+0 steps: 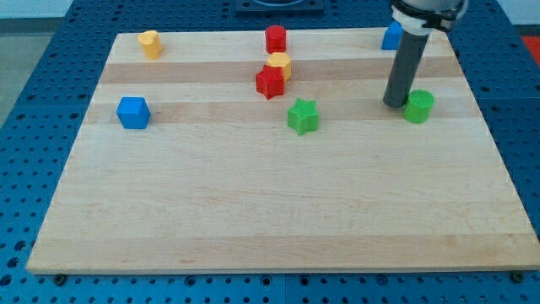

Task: Place the red star bottom left of the board

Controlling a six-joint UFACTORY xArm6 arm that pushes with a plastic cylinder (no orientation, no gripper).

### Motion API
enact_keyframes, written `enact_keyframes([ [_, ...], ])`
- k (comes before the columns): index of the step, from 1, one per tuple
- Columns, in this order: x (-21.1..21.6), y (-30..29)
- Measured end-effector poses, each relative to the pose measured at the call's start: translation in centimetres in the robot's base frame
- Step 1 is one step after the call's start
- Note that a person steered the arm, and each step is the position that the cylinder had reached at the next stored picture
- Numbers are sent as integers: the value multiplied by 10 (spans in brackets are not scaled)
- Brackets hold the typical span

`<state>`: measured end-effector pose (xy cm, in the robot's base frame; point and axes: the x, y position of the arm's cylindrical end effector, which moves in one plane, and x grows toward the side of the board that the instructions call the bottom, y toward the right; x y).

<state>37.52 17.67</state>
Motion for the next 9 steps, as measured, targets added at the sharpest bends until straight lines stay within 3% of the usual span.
enact_keyframes([
  [3, -6, 3],
  [6, -50, -107],
  [9, -52, -209],
])
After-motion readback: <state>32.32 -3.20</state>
